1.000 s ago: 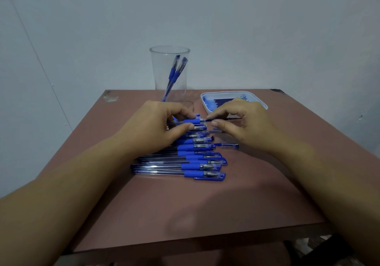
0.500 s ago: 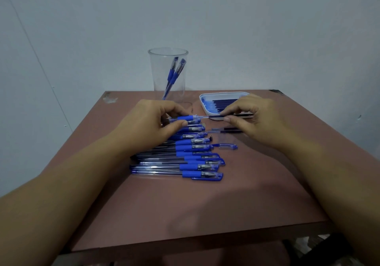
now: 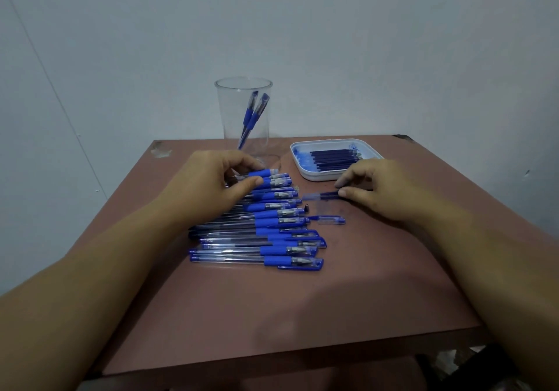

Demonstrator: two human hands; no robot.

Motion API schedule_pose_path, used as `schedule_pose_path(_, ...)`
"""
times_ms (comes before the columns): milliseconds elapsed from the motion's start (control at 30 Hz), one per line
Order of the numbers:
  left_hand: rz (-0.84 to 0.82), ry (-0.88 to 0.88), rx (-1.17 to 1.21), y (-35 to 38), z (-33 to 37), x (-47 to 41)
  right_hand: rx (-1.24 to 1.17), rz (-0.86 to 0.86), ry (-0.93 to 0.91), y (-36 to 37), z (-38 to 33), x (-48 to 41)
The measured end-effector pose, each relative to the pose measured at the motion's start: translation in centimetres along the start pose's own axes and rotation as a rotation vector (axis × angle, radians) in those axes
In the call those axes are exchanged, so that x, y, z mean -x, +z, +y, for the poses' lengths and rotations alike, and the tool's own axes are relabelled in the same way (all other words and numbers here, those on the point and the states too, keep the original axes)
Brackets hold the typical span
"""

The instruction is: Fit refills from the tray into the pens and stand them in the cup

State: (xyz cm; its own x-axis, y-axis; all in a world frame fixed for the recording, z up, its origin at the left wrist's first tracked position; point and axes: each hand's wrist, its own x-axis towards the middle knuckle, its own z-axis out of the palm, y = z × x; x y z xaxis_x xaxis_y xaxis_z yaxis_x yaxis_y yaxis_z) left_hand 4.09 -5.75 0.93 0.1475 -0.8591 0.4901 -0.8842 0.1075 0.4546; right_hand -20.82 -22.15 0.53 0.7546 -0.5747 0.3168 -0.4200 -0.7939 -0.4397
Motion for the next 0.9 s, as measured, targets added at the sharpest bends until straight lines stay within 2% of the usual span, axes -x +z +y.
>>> schedule_pose_path(233,0.022,0.015,0.005,-0.1,0.0,0.1,-0.012,0.087,0.018,-1.5,-0.7,-0.7)
schedule_pose_path(400,0.03,0.032,-0.009,-0.1,-0.3,0.0,0.078,-0.02,0.087,-3.2,0.5,-4.9)
schedule_pose_path(633,0.025,0.019,-0.037,-0.2,-0.7,0.0,0.182,-0.222,0.162,-1.8,2.1,-9.4)
schedule_pose_path(900,0.011,0.023,-0.055,-0.3,-0.7,-0.1,0.238,-0.247,0.142,-1.3,2.4,-9.5)
